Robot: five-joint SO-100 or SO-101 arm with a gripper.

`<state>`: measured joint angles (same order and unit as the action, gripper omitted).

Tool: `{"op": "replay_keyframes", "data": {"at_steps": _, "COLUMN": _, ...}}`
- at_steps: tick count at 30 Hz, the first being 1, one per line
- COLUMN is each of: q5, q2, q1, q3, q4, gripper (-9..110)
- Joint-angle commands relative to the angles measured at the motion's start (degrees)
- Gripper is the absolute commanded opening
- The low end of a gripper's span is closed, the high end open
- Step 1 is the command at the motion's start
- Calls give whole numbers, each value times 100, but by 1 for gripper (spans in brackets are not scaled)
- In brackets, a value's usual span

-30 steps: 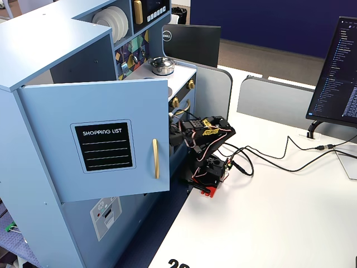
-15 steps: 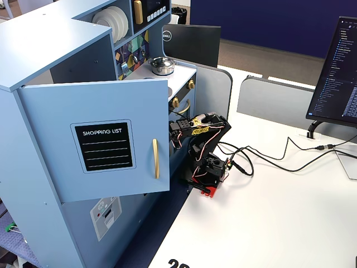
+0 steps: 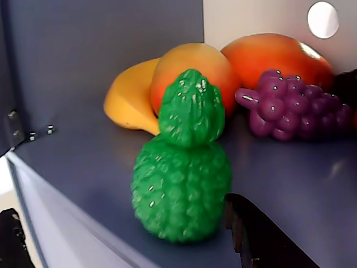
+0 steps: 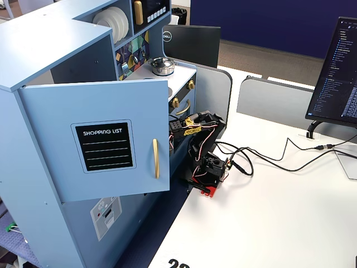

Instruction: Pick up the green pineapple from the left cabinet and place it in the gray recipient

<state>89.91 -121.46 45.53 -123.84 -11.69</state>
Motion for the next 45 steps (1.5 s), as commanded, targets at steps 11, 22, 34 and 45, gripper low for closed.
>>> {"op": "replay_keyframes", "data": {"at_steps": 11, "q5": 141, "q2": 677, "q1": -88, "q3": 1063, "q4": -211, "gripper": 39}}
{"op": "replay_keyframes", "data": {"at_steps": 22, "q5": 237, "q2": 1257, "q1": -44, "q3": 1556, "q4": -185, "gripper": 38}}
{"op": "replay_keyframes", "data": {"at_steps": 34, "q5": 334, "q2": 1846, "q1": -53, "q3": 2162, "q4": -79, "gripper": 31}}
{"op": "replay_keyframes", "data": {"at_steps": 45, "q5": 668, "q2": 2109, "q1": 141, "q3": 2584, "q4": 18, "gripper": 0}}
